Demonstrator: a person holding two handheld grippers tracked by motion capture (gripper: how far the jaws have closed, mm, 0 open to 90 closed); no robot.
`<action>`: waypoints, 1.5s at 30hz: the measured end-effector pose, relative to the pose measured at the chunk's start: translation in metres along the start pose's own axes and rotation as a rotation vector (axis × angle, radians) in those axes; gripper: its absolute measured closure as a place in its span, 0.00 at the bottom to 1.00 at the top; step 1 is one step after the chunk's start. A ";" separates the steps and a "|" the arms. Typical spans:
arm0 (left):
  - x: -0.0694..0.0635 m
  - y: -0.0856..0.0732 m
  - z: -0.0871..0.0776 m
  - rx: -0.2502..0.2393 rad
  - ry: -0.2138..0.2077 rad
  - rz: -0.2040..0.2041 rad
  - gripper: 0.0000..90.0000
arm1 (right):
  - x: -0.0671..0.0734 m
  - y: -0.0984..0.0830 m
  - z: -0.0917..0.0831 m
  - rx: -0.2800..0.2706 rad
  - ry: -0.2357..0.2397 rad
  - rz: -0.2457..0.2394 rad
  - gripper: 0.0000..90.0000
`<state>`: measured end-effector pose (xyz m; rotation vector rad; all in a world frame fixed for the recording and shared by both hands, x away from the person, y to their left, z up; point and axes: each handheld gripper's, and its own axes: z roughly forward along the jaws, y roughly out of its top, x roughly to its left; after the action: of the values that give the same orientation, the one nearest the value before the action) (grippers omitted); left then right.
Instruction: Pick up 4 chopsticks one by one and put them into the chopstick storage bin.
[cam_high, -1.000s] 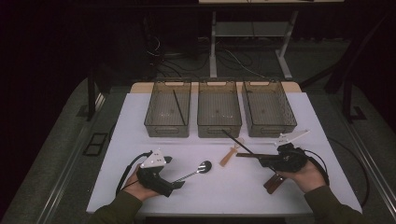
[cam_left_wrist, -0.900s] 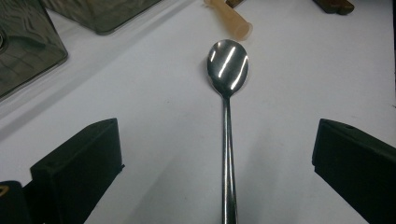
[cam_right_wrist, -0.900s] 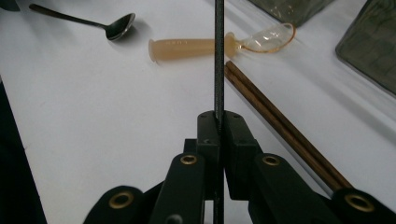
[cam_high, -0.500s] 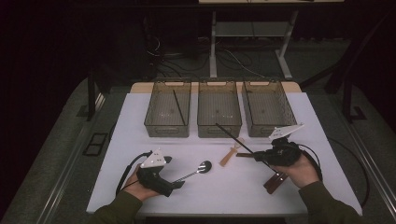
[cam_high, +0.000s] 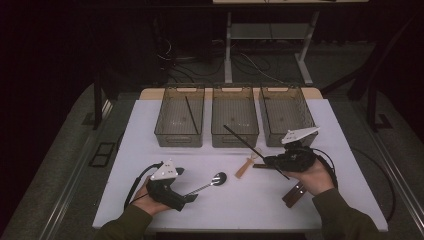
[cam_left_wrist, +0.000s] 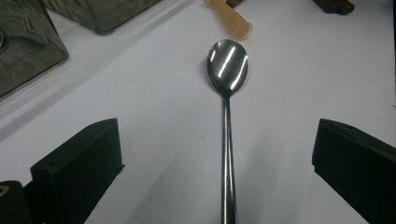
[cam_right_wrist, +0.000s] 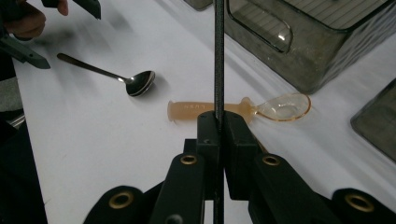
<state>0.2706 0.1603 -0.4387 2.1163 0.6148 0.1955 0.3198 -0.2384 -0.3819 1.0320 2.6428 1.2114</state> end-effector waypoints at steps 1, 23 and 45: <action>0.000 0.000 0.000 0.002 0.001 0.002 0.01 | 0.000 0.001 0.001 -0.002 0.000 -0.001 0.95; 0.000 0.000 0.000 -0.002 0.005 0.001 0.01 | 0.004 0.049 0.033 -0.046 -0.001 0.006 0.95; -0.001 0.000 0.000 -0.013 0.005 -0.001 0.01 | 0.012 0.122 0.074 -0.043 -0.035 0.014 0.95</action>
<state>0.2697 0.1593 -0.4385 2.1037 0.6162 0.2040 0.4008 -0.1260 -0.3456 1.0559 2.5761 1.2357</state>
